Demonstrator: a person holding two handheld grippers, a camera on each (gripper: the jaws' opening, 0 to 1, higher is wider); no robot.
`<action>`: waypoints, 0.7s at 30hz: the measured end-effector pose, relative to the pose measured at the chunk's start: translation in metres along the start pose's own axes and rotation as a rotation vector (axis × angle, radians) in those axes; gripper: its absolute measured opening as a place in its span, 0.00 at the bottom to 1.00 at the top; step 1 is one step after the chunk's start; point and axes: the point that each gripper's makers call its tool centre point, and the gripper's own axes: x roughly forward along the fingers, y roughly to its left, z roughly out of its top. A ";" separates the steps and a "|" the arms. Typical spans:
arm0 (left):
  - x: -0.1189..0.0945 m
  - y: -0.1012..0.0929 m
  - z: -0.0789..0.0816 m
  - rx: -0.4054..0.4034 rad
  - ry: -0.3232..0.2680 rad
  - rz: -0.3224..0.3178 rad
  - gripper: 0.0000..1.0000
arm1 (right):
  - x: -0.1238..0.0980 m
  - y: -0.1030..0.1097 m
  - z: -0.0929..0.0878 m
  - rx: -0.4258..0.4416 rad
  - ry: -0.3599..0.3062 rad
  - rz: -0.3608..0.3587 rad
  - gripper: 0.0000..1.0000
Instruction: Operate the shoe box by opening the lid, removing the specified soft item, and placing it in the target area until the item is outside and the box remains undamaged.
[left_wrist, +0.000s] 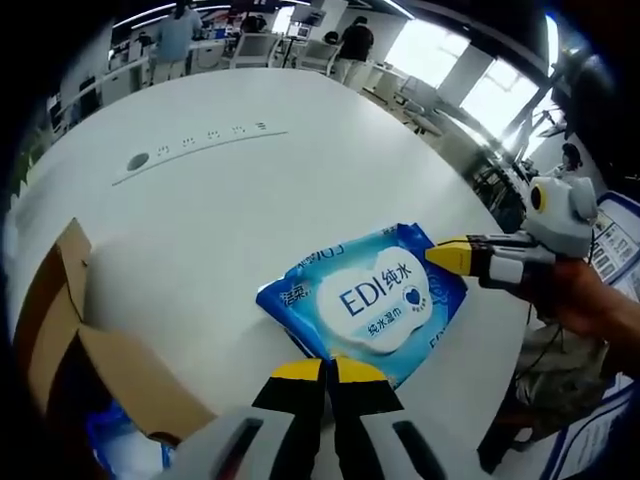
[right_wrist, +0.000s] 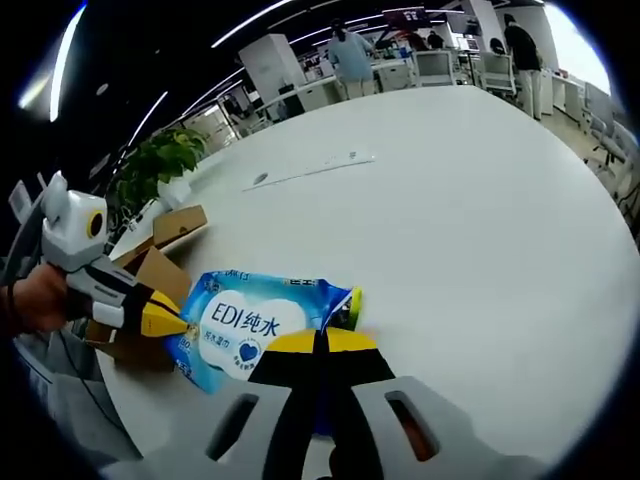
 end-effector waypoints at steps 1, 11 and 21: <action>0.000 0.000 0.000 -0.001 0.001 0.001 0.01 | 0.000 0.000 0.000 -0.001 0.000 0.000 0.00; -0.002 0.003 0.000 -0.015 -0.001 0.000 0.02 | 0.003 -0.005 0.002 0.001 -0.006 -0.019 0.01; -0.015 0.008 0.003 -0.037 -0.043 0.026 0.06 | -0.006 -0.011 0.006 -0.009 -0.012 -0.072 0.05</action>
